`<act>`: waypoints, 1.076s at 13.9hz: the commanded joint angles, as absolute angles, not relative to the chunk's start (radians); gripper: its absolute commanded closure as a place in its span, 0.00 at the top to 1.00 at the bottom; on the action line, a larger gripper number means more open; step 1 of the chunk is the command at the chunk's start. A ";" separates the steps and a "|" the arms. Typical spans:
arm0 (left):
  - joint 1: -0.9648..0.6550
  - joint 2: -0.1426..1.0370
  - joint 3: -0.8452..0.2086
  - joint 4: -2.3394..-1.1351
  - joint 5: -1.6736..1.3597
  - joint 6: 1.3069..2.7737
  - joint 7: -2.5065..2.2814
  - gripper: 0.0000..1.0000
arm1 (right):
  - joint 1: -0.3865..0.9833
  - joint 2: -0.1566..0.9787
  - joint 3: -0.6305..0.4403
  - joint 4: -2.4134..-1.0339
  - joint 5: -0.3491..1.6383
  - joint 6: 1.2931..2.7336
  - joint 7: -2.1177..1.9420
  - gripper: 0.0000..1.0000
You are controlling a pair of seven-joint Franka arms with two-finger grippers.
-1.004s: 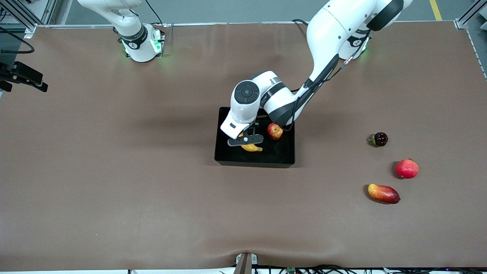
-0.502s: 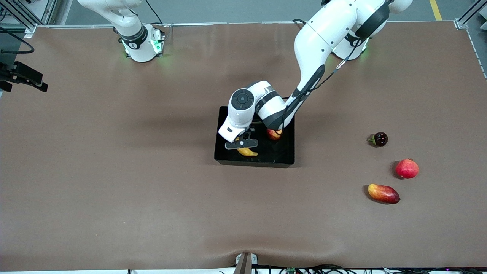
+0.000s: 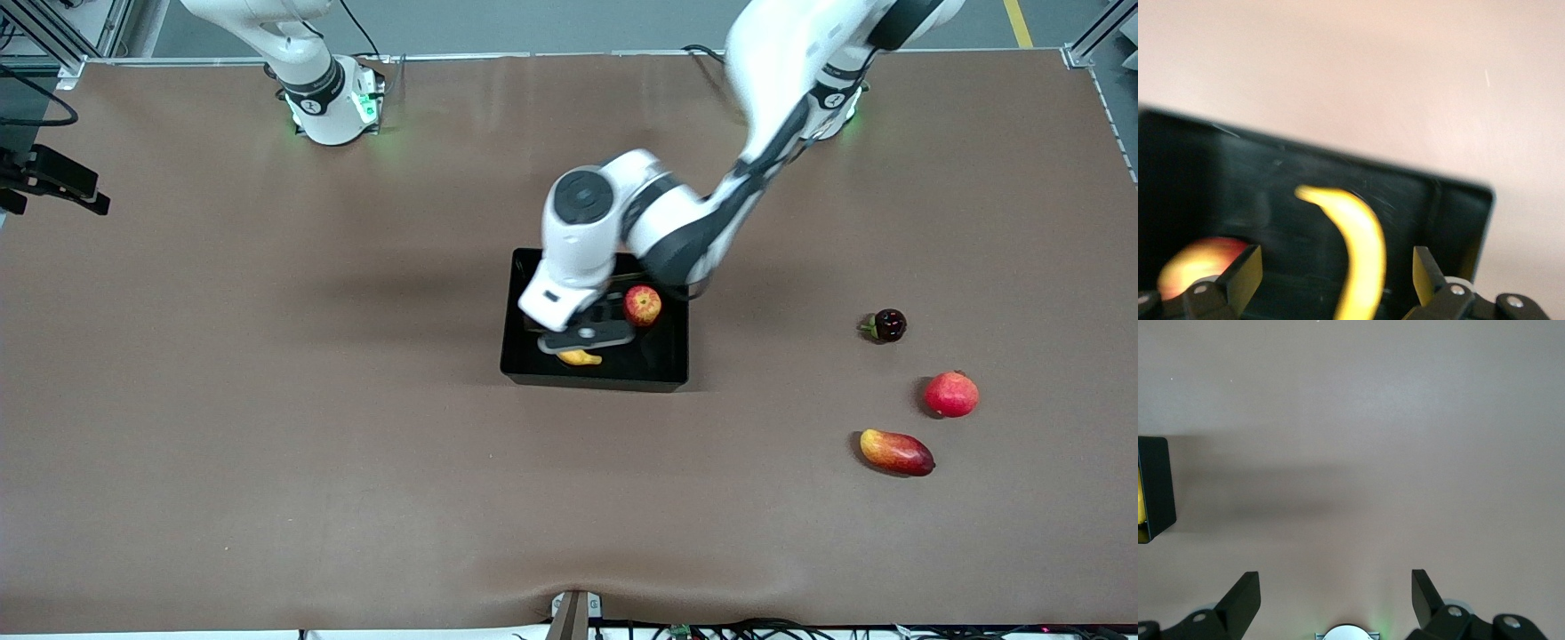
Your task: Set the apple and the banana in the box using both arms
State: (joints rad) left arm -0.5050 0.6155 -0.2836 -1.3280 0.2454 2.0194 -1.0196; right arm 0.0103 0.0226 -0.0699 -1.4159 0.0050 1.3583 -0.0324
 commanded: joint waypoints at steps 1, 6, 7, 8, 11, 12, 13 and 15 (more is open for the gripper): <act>-0.361 0.389 -0.282 -1.396 0.256 1.847 -0.918 1.00 | -0.005 -0.009 -0.064 -1.450 0.021 1.364 -0.046 1.00; -0.067 0.206 -0.291 -1.396 0.236 1.682 -0.533 1.00 | -0.005 -0.009 -0.064 -1.450 0.021 1.364 -0.046 1.00; -0.025 0.178 -0.293 -1.396 0.233 1.645 -0.485 1.00 | -0.005 -0.009 -0.064 -1.450 0.021 1.364 -0.046 1.00; 0.009 0.160 -0.293 -1.396 0.209 1.619 -0.435 1.00 | -0.005 -0.009 -0.064 -1.450 0.021 1.364 -0.048 1.00; 0.106 0.085 -0.291 -1.401 0.120 1.521 -0.316 1.00 | -0.005 -0.009 -0.064 -1.450 0.021 1.364 -0.048 1.00; 0.124 0.062 -0.291 -1.401 0.101 1.494 -0.273 1.00 | -0.005 -0.009 -0.064 -1.450 0.021 1.364 -0.048 1.00; 0.139 0.046 -0.291 -1.404 0.095 1.477 -0.244 1.00 | -0.005 -0.009 -0.064 -1.450 0.021 1.364 -0.048 1.00; 0.143 -0.001 -0.284 -1.446 0.092 1.456 -0.221 1.00 | -0.005 -0.009 -0.064 -1.450 0.021 1.364 -0.048 1.00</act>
